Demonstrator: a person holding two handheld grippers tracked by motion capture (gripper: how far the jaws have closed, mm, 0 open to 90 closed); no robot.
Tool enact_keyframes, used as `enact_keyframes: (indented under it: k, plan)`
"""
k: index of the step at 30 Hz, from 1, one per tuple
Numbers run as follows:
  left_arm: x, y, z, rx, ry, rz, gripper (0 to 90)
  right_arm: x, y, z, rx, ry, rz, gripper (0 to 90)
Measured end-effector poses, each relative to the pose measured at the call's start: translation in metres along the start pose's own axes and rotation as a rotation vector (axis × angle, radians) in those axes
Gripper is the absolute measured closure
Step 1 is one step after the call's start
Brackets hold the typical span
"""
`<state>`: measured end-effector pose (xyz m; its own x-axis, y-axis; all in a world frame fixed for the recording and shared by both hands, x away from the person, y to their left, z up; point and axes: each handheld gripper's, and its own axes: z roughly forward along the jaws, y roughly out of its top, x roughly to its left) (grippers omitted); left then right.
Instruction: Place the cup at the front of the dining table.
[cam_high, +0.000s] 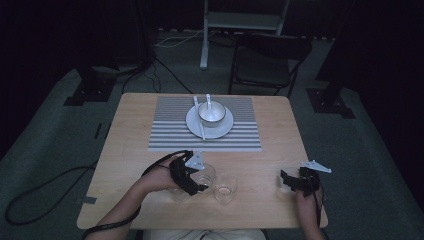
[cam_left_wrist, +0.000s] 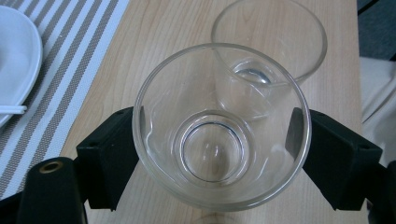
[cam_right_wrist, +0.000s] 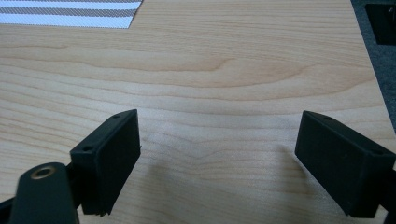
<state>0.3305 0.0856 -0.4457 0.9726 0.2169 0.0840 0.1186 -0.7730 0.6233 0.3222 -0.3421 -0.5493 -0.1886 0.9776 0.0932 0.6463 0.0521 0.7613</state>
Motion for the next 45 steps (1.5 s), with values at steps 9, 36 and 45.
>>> enact_keyframes:
  k: [9,36,45]
  plan:
    - [0.011,0.001,-0.009,-0.02,0.046,-0.03,18.6,0.0,0.0,0.0,-0.001,0.0,0.001,13.6]
    - [0.051,-0.021,-0.029,-0.054,0.206,-0.162,18.7,0.0,0.0,0.0,-0.002,0.001,0.001,13.6]
    - [0.07,-0.036,-0.03,-0.078,0.294,-0.253,18.7,0.0,0.0,0.0,0.001,-0.001,0.0,13.6]
